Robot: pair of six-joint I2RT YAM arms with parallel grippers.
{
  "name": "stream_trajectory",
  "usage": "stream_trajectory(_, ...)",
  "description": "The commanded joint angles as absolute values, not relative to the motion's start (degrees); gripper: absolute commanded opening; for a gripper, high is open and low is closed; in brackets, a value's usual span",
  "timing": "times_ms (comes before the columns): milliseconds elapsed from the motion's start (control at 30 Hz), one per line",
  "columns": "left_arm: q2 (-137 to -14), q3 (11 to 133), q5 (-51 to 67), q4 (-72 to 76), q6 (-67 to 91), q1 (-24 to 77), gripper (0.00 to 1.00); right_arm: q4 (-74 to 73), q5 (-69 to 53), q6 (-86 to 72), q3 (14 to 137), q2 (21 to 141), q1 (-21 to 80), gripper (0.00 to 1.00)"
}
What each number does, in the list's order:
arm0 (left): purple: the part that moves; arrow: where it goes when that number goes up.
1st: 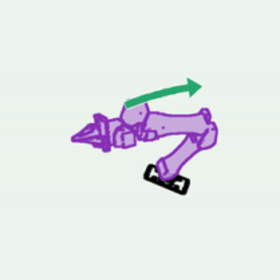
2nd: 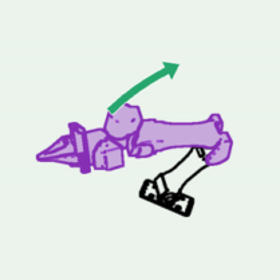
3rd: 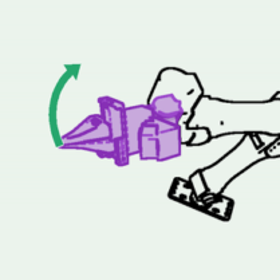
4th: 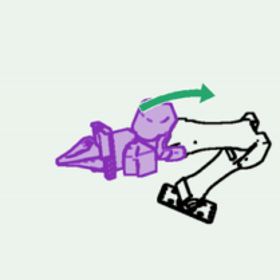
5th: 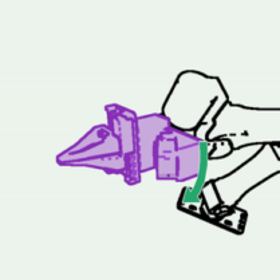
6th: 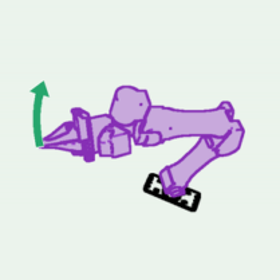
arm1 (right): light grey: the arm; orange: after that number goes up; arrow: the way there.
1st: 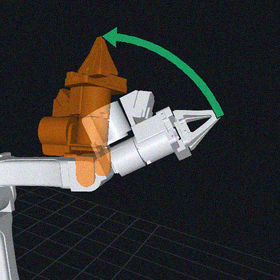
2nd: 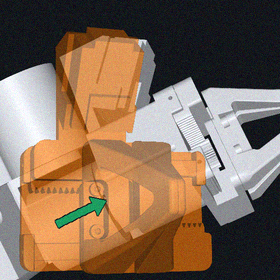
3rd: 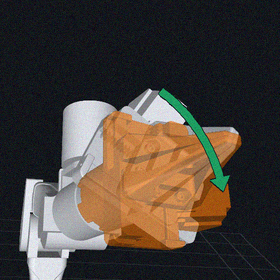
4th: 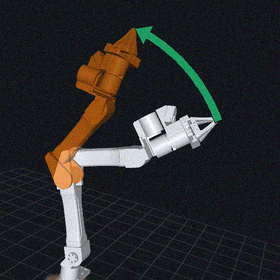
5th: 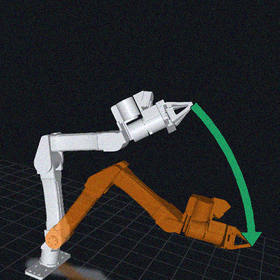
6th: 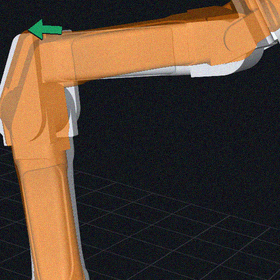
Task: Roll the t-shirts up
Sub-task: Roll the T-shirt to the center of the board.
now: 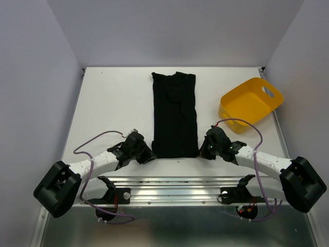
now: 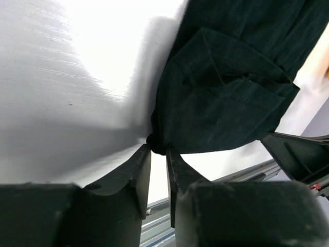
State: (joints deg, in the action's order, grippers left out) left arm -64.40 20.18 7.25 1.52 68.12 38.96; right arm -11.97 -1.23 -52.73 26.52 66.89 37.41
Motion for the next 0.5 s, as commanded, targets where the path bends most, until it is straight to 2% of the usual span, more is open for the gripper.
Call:
stream_trajectory(0, -65.56, 20.39, 6.77, 2.28, 67.59, 39.29, 0.23, -10.99, -0.26, -53.35, 26.81, 66.71, 37.0, 0.01)
stream_trajectory(100, -65.92, 20.92, 6.77, 2.29, 67.06, 39.29, 0.1, -10.99, -0.26, -53.44, 26.63, 66.27, 37.0, 0.01)
stream_trajectory(133, -65.92, 21.18, 6.68, 2.11, 66.71, 39.29, 0.02, -10.99, -0.26, -53.35, 26.54, 66.18, 37.0, 0.01)
stream_trajectory(167, -66.0, 21.27, 6.59, 2.02, 66.62, 39.29, 0.0, -10.99, -0.26, -53.52, 26.54, 66.09, 37.0, 0.01)
stream_trajectory(467, -65.83, 24.08, 5.8, -1.57, 65.92, 39.29, 0.0, -11.95, -0.26, -53.26, 26.98, 65.48, 37.0, 0.01)
